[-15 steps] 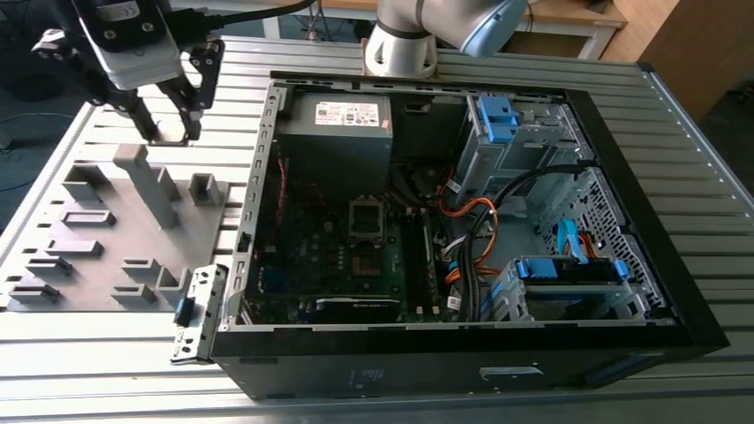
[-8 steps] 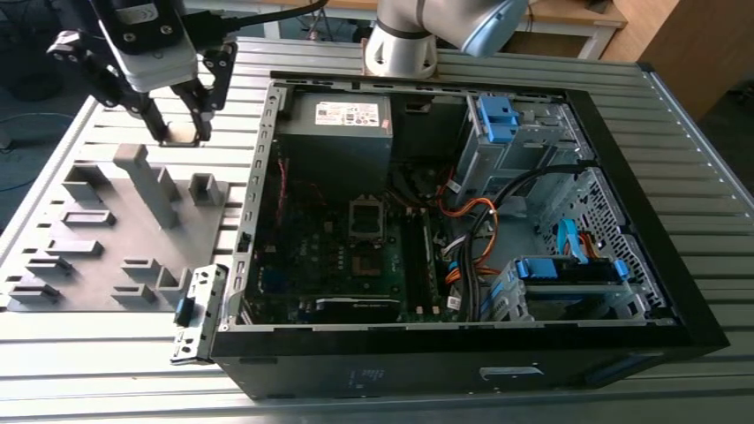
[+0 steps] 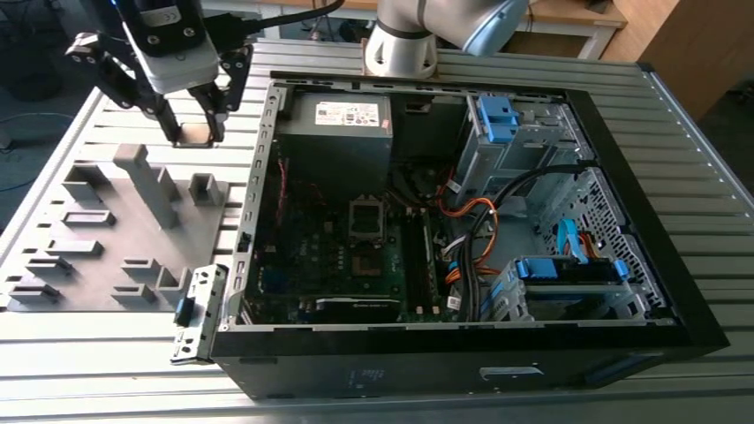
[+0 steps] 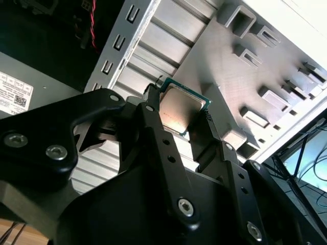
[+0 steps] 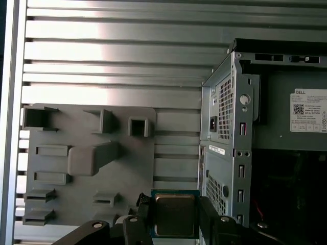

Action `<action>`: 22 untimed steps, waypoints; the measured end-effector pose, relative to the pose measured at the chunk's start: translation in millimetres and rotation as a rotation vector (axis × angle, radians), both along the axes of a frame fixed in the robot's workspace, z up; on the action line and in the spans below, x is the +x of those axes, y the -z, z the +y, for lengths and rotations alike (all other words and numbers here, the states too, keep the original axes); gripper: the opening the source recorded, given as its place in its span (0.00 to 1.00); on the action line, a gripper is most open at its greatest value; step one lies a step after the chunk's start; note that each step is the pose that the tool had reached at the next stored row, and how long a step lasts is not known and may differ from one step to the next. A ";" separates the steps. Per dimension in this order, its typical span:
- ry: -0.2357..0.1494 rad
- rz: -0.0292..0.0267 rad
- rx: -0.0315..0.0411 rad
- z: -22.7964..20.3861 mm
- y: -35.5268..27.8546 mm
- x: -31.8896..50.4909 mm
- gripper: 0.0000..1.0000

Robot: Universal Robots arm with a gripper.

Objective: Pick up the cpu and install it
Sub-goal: 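Pick up the cpu and move it towards the insertion slot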

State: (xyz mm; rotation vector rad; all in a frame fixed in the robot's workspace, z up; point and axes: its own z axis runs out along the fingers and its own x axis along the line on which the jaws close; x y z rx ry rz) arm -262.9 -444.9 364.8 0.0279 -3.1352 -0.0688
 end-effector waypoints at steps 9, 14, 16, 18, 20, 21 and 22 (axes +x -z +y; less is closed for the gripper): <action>0.000 0.0000 0.0018 -0.3 0.1 10.9 0.47; 0.000 0.0001 0.0019 -0.4 0.1 16.1 0.47; 0.000 0.0001 0.0020 -0.4 0.1 19.7 0.47; 0.000 0.0000 0.0021 -0.5 0.1 23.5 0.47; 0.000 0.0000 0.0022 -0.5 0.1 27.3 0.47; 0.000 0.0000 0.0022 -0.5 0.1 29.7 0.47; 0.000 0.0001 0.0023 -0.6 0.1 32.2 0.47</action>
